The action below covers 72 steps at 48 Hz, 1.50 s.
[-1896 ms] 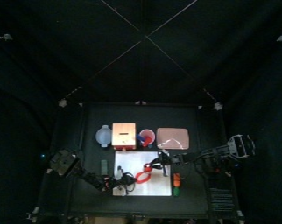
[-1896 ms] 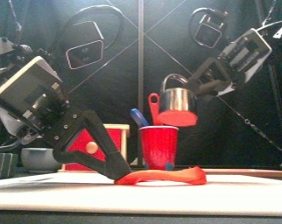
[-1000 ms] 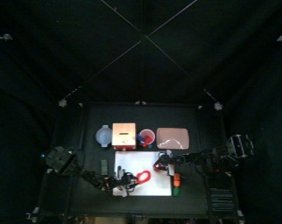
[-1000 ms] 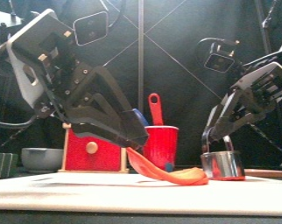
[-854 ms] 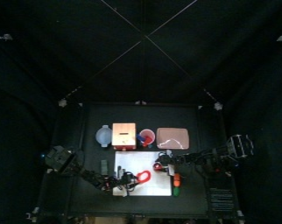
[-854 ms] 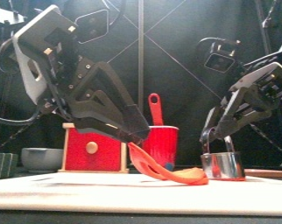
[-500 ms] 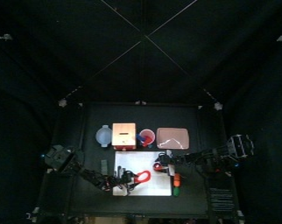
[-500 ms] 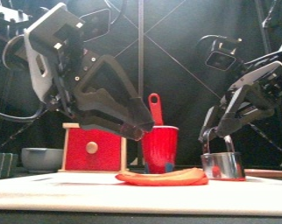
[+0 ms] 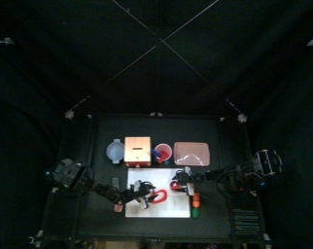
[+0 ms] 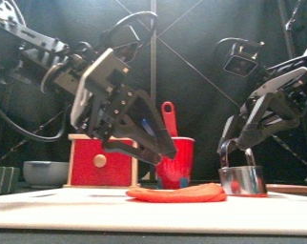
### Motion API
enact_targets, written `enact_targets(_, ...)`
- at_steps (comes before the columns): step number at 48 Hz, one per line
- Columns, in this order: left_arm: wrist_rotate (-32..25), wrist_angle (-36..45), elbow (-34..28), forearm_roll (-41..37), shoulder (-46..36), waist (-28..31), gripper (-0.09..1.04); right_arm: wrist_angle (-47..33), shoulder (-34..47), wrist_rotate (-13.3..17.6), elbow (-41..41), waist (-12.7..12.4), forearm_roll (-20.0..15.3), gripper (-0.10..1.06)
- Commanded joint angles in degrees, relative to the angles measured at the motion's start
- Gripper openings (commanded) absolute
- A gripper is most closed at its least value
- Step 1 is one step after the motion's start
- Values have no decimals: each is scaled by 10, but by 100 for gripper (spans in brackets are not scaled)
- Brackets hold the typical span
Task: Get the cutter from the drawer then cut the dough then place the extra dough in the bowl
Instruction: Place the extra dough in the bowl
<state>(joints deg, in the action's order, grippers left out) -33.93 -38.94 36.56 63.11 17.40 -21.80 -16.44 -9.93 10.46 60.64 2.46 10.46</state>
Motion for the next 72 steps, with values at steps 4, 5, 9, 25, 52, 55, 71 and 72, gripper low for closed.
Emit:
enact_targets(4,-41,56,-31,-50,-8,35,83,-2,-23,0,-7,-3,1,92)
enact_targets(5,-45,63,-33,-52,-8,38,83,-2,-25,0,-7,-3,1,92)
enact_targets(9,-55,91,-42,-55,-8,48,83,-2,-34,1,-6,-3,1,92)
enact_targets(25,-89,138,-69,-77,16,71,82,-2,-58,5,5,-4,0,92)
enact_targets(52,-91,184,-87,-88,40,90,81,-2,-58,8,11,-4,-3,92)
enact_targets(55,-91,185,-89,-89,42,91,80,-2,-58,8,12,-4,-4,92)
enact_targets(71,-91,198,-89,-89,44,91,59,0,-58,9,16,-4,-6,92)
enact_targets(72,-91,198,-89,-89,44,91,58,0,-58,9,16,-4,-6,92)
